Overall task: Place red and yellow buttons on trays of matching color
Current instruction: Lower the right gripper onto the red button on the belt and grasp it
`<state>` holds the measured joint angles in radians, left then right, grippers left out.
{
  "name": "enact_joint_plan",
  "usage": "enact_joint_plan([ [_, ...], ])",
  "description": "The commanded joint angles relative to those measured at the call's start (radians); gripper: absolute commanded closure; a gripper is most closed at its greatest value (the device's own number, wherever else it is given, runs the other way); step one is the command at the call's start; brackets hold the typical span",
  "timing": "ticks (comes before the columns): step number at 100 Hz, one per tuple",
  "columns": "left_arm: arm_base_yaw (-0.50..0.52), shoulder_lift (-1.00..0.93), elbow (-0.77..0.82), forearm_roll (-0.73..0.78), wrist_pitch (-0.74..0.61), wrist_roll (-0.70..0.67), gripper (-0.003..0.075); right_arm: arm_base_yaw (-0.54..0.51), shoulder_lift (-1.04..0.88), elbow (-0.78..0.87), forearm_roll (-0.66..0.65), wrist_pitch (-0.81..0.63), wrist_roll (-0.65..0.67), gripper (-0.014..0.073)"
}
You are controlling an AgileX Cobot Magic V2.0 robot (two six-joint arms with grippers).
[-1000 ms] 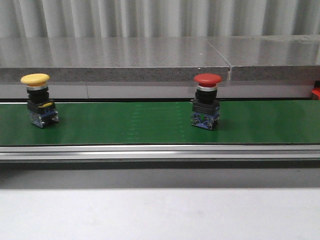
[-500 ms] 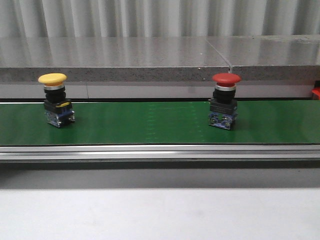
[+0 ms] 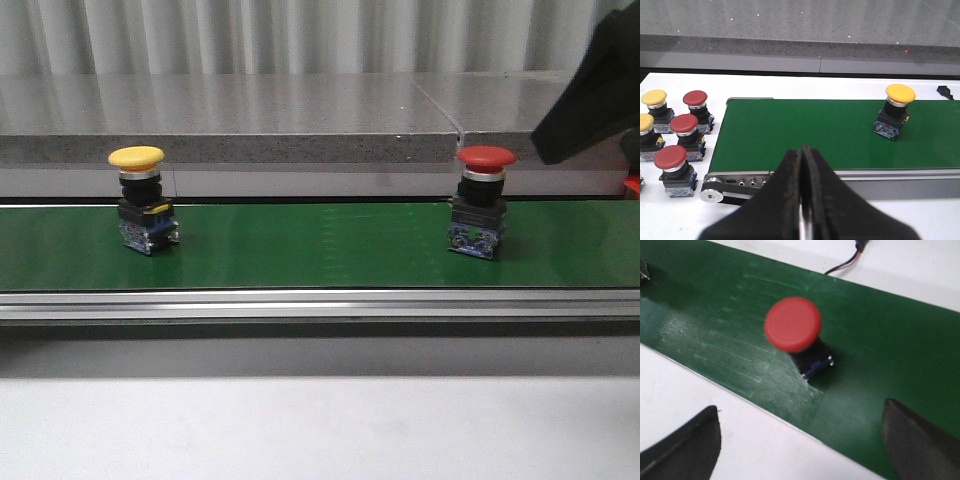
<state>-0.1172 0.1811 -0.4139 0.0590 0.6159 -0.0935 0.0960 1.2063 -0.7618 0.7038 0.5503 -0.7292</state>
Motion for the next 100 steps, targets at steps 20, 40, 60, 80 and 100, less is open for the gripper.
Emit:
enact_joint_plan([
  [20, -0.007, 0.010, -0.025, 0.001, -0.078, 0.002, 0.0741, 0.028, 0.154, -0.140, 0.024, -0.053, -0.020, -0.0053],
  [40, -0.007, 0.010, -0.025, 0.001, -0.078, 0.002, 0.0741, 0.028, 0.254, -0.197, 0.024, -0.072, -0.027, -0.0052],
  [60, -0.007, 0.010, -0.025, 0.001, -0.078, 0.002, 0.0741, 0.028, 0.309, -0.223, 0.022, -0.074, -0.027, 0.0118],
  [80, -0.007, 0.010, -0.025, 0.001, -0.078, 0.002, 0.0741, 0.026, 0.294, -0.230, 0.012, -0.069, -0.027, 0.0379],
  [100, -0.007, 0.010, -0.025, 0.001, -0.078, 0.002, 0.0741, -0.071, 0.283, -0.326, -0.026, -0.019, 0.006, 0.0379],
])
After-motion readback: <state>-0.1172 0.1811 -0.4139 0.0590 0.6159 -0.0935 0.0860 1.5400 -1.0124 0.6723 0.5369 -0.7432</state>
